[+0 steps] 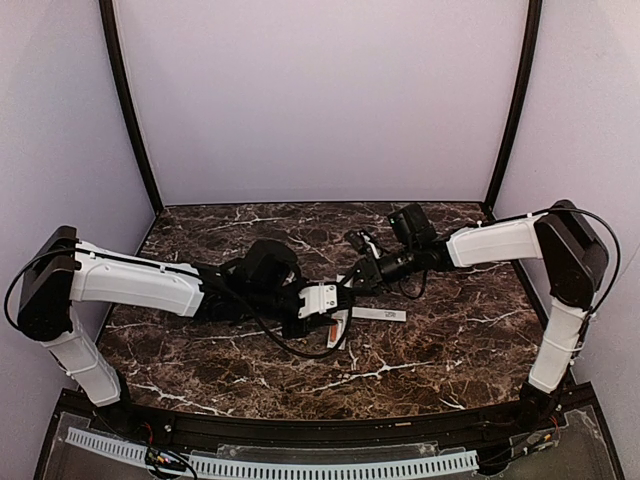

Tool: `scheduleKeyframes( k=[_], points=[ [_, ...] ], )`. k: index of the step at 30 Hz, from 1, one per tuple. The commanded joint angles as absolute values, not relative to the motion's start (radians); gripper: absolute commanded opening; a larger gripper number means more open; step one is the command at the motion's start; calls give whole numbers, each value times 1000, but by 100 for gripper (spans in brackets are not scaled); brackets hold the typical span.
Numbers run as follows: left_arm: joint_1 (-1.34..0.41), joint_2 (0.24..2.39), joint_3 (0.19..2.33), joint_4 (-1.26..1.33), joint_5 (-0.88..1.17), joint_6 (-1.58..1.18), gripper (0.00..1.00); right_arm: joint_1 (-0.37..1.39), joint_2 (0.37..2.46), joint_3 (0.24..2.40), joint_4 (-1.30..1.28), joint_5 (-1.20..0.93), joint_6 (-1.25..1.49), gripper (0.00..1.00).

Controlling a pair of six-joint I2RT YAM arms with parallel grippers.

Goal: Load the batteries into the remote control
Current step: Press the battery in the battery compartment.

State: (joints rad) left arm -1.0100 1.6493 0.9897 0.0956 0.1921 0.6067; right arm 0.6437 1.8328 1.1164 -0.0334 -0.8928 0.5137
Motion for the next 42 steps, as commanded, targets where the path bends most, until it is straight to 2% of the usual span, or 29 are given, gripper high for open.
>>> scheduleKeyframes(
  k=[1, 42],
  points=[
    [-1018, 1655, 1016, 57, 194, 624, 20, 658, 1843, 1147, -40, -893, 502, 0],
    [-1020, 1756, 1096, -139, 236, 641, 12, 660, 1814, 1154, -54, -885, 485, 0]
  ],
)
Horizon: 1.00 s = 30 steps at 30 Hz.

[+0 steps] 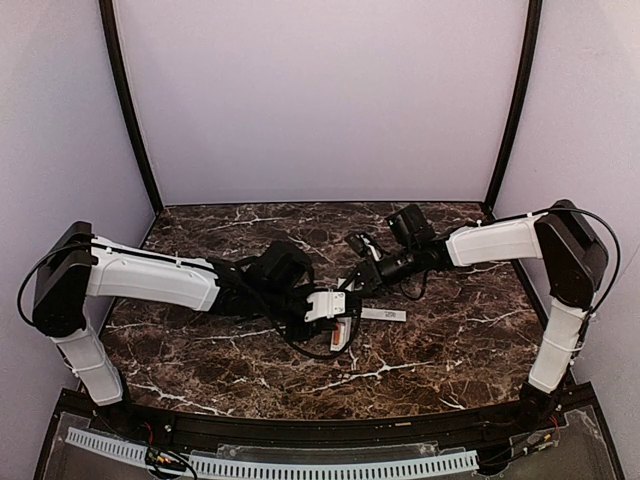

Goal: Load the batteries into the remote control
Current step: Press the battery in the battery compartment.

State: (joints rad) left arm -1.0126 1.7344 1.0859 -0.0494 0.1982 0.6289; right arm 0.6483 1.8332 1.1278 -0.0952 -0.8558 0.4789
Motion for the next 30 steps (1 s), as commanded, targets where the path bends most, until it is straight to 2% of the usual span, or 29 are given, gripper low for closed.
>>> scheduleKeyframes(
  k=[1, 16, 30],
  points=[
    [-1020, 1757, 1095, -141, 239, 641, 12, 658, 1811, 1155, -54, -886, 485, 0],
    [-1036, 1815, 1135, -178, 200, 634, 11, 659, 1802, 1141, -5, -930, 527, 0],
    [-1051, 1841, 1165, -186, -44, 567, 9, 645, 1799, 1122, 32, -931, 566, 0]
  ],
)
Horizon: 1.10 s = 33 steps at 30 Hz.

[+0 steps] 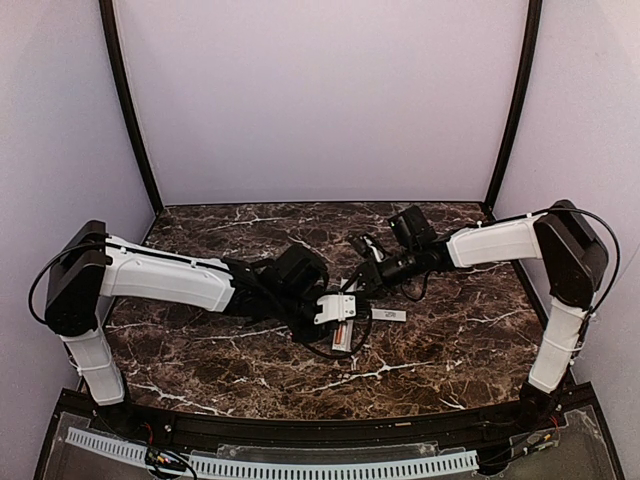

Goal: Load the batteries into the remote control
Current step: Press the battery in the battery compartment, then pick up the battery from the center of the board.

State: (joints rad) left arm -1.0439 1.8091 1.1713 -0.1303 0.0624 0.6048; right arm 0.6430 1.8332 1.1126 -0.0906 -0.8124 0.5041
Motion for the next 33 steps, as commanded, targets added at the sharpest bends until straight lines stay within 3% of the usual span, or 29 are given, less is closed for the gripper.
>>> scheduleKeyframes(
  k=[1, 10, 18, 23, 25, 26, 28, 33],
  points=[
    [-1052, 1839, 1158, -178, -50, 564, 9, 642, 1799, 1120, 32, -930, 566, 0],
    [-1052, 1753, 1098, -68, -118, 516, 17, 619, 1796, 1093, 35, -908, 558, 0],
    [-1013, 1611, 1036, -34, -122, 409, 31, 577, 1754, 1060, 41, -874, 523, 0],
    [-964, 1534, 985, -25, -96, 256, 45, 541, 1712, 1019, 102, -886, 530, 0],
    [-957, 1499, 955, -30, -67, 240, 55, 529, 1696, 1003, 127, -901, 529, 0],
    [-957, 1476, 933, -35, -57, 242, 68, 524, 1688, 992, 141, -912, 528, 0],
    [-952, 1446, 909, -61, -23, 255, 82, 515, 1670, 975, 165, -931, 520, 0],
    [-927, 1444, 931, -213, 111, 354, 81, 509, 1628, 940, 194, -955, 491, 0]
  ],
)
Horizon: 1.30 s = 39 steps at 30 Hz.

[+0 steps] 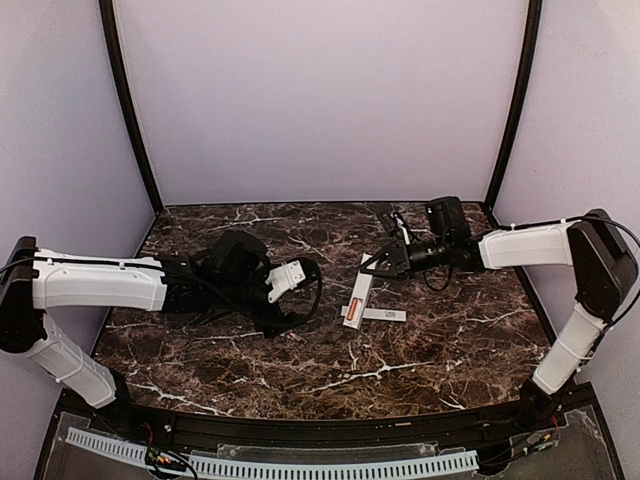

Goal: Load the batteries into the remote control
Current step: Pick up the battery from the center of the board.

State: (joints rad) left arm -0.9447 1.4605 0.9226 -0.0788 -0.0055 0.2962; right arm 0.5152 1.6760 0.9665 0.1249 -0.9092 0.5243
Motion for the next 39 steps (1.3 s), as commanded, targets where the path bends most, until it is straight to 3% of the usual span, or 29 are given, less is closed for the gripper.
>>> scheduleKeyframes(
  k=[1, 8, 16, 25, 29, 39],
  points=[
    [-926, 1465, 941, -257, 121, 377, 78, 507, 1621, 934, 199, -959, 489, 0],
    [-910, 1572, 1015, -338, 132, 388, 67, 493, 1586, 898, 236, -978, 487, 0],
    [-904, 1619, 1018, -385, 95, 555, 65, 473, 1580, 876, 244, -989, 488, 0],
    [-853, 1729, 1116, -467, 233, 741, 55, 461, 1569, 861, 253, -988, 491, 0],
    [-851, 1782, 1163, -479, 259, 802, 44, 451, 1562, 853, 253, -988, 498, 0],
    [-851, 1892, 1249, -542, 310, 890, 38, 423, 1552, 826, 268, -994, 518, 0]
  ],
)
